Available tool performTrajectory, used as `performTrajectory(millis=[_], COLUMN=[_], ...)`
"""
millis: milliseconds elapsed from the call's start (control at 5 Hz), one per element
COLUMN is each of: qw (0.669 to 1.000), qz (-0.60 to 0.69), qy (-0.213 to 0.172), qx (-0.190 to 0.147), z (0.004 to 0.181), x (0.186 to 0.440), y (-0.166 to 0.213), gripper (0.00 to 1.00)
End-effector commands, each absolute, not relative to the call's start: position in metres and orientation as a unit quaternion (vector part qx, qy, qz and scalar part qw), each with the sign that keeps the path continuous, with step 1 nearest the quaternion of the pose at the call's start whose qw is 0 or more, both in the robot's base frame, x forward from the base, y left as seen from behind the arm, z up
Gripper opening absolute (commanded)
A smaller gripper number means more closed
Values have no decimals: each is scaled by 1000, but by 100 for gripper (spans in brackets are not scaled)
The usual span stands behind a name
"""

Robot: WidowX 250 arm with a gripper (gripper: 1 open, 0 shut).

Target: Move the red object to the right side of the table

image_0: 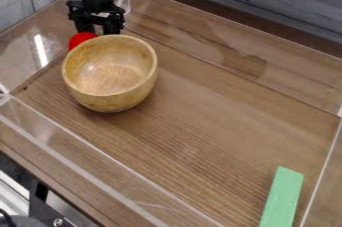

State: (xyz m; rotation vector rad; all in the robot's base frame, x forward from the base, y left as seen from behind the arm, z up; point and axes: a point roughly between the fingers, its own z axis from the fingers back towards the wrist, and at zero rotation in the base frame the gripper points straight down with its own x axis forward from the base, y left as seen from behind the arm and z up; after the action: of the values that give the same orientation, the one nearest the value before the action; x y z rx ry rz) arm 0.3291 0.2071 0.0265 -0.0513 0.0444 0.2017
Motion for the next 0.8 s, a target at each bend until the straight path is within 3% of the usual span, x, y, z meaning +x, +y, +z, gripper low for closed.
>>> performTrajectory(millis=[0,600], qw=[994,995], qz=[113,87], qy=[-5,-27], qx=[-12,-36], z=[50,70], x=[333,333], y=[210,211], gripper=[0,0])
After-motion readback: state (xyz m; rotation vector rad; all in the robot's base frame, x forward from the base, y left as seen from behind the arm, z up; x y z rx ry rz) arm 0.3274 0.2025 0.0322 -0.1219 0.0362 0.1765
